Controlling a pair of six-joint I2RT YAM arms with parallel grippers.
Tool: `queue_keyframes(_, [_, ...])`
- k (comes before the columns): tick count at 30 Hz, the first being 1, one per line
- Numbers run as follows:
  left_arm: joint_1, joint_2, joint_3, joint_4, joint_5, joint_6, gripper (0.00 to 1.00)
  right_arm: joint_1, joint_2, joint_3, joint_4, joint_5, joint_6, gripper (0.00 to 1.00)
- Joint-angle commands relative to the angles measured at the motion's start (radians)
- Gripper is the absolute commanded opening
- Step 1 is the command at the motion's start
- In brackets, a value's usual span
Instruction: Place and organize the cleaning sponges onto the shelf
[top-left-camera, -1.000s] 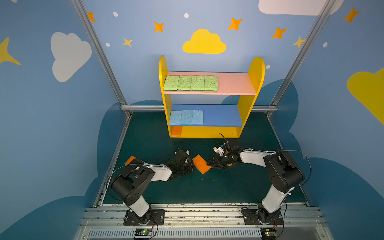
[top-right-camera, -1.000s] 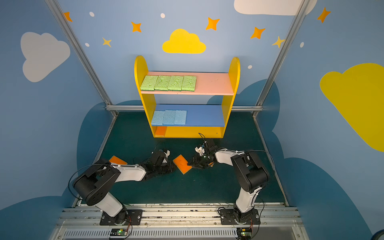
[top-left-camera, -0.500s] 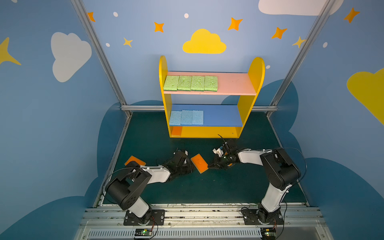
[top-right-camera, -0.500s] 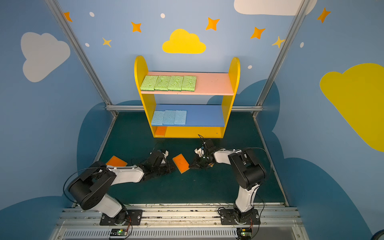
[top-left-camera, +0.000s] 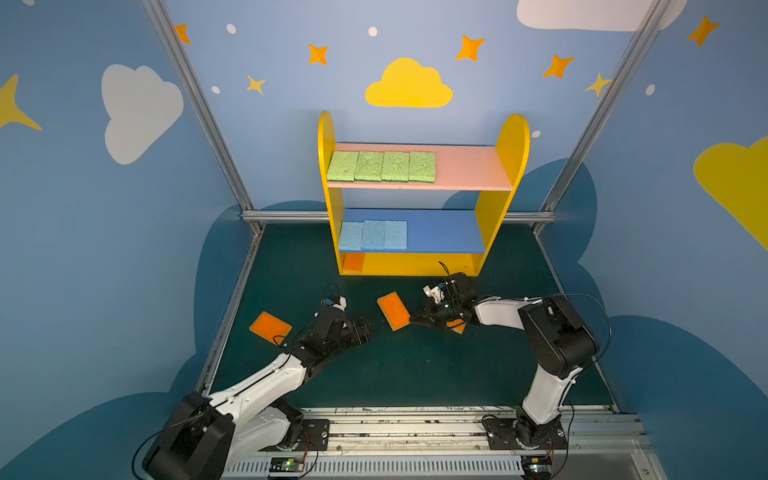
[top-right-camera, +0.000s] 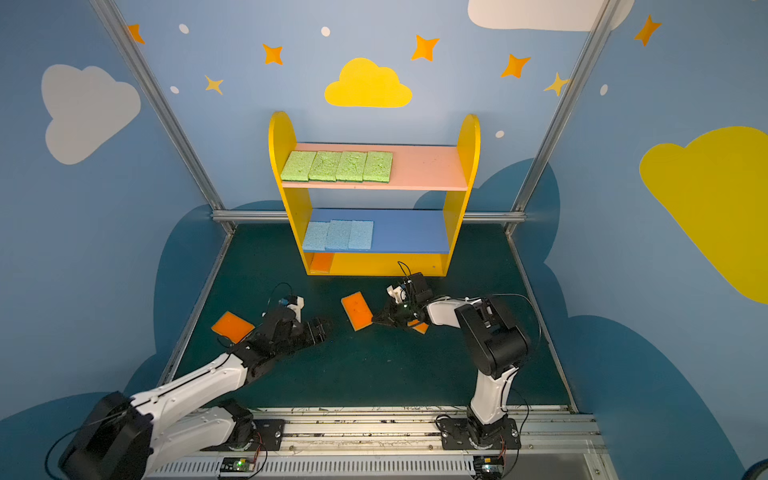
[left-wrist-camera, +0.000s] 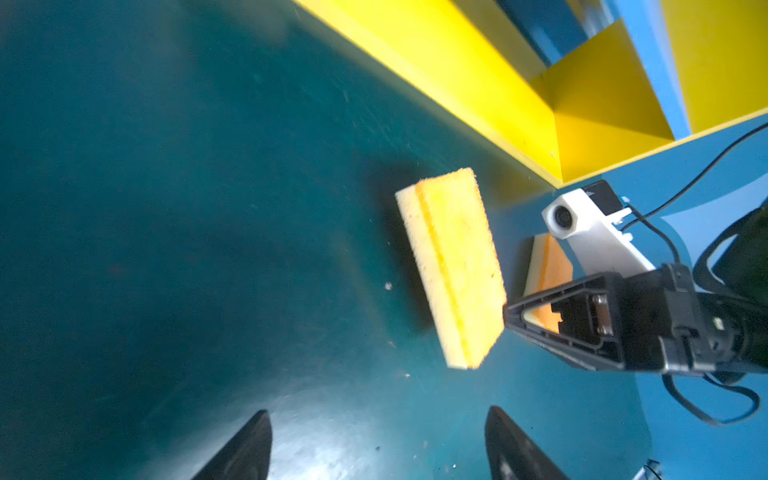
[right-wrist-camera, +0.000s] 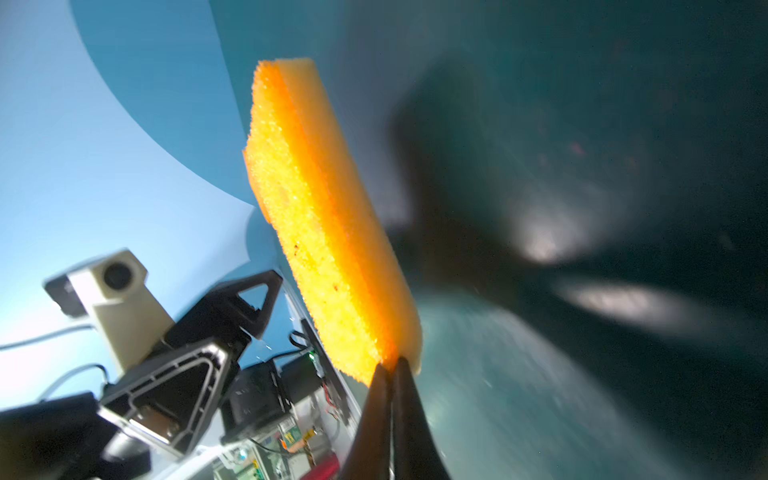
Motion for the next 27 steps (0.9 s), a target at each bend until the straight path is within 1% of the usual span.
queue_keyframes(1, [0.018, -0.094, -0.047, -0.094, -0.074, 0.031, 0.85, -0.014, 0.065, 0.056, 0.14, -0.028, 0.085, 0.0])
queue_keyframes(5, [0.032, -0.209, -0.107, -0.128, -0.102, 0.032, 0.91, -0.022, 0.145, 0.131, 0.206, -0.04, 0.14, 0.0])
queue_keyframes(10, [0.056, -0.288, -0.134, -0.182, -0.108, 0.053, 0.95, -0.029, 0.212, 0.209, 0.241, -0.021, 0.179, 0.0])
queue_keyframes(15, [0.09, -0.289, -0.151, -0.182, -0.072, 0.059, 0.98, -0.028, 0.276, 0.29, 0.257, 0.001, 0.214, 0.0])
queue_keyframes(16, [0.098, -0.286, -0.157, -0.171, -0.06, 0.059, 0.99, -0.027, 0.289, 0.306, 0.255, 0.01, 0.22, 0.0])
queue_keyframes(20, [0.109, -0.263, -0.16, -0.152, -0.034, 0.058, 0.99, -0.025, 0.334, 0.366, 0.254, 0.043, 0.247, 0.0])
queue_keyframes(27, [0.116, -0.245, -0.159, -0.133, -0.025, 0.066, 0.99, -0.018, 0.401, 0.458, 0.245, 0.135, 0.309, 0.0])
